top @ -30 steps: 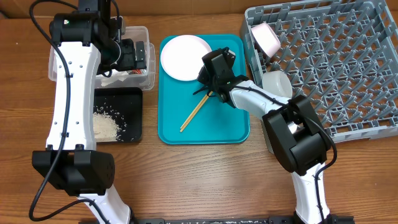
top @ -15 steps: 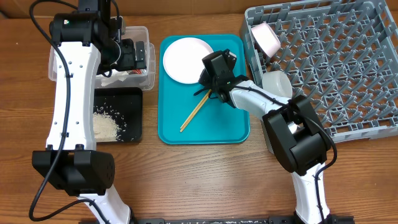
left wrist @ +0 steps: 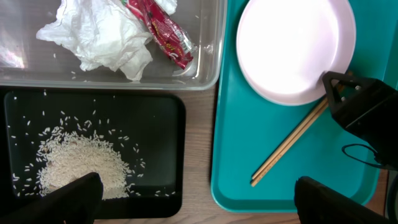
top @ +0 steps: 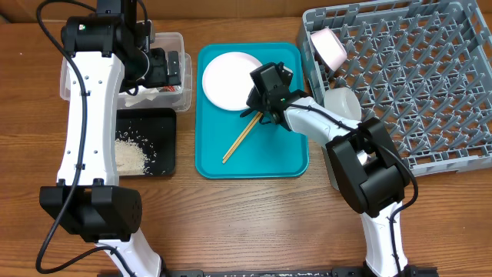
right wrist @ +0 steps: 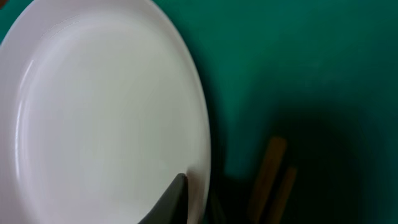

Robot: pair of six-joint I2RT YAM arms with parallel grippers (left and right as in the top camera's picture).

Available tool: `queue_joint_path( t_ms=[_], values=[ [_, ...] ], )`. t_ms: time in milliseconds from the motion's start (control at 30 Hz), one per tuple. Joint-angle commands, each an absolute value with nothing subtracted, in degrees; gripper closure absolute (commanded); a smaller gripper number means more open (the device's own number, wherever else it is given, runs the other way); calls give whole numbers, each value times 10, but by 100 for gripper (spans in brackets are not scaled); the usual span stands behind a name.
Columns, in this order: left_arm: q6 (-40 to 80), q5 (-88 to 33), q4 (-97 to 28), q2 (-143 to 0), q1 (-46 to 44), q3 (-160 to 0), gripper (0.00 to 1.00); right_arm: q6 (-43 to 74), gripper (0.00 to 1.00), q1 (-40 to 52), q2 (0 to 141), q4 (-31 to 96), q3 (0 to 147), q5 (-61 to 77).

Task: Sort waste into correct bins and load items into the dishwasher
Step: 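Pinch the pink plate rim with the right gripper and tilt it up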

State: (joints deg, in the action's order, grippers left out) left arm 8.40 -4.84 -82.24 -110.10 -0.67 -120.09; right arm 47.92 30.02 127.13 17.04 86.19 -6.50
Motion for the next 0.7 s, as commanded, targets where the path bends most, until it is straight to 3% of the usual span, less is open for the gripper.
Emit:
queue_joint_path(
  t_ms=[0, 300, 667],
  values=[
    [73, -44, -821, -1098, -9, -1206, 0, 480, 91, 299, 1280, 184, 856, -50],
    [73, -44, -821, -1098, -9, -1206, 0, 477, 96, 295, 1279, 179, 856, -51],
    [73, -44, -821, -1098, -9, -1206, 0, 268, 96, 272, 1202, 250, 934, -51]
  ],
)
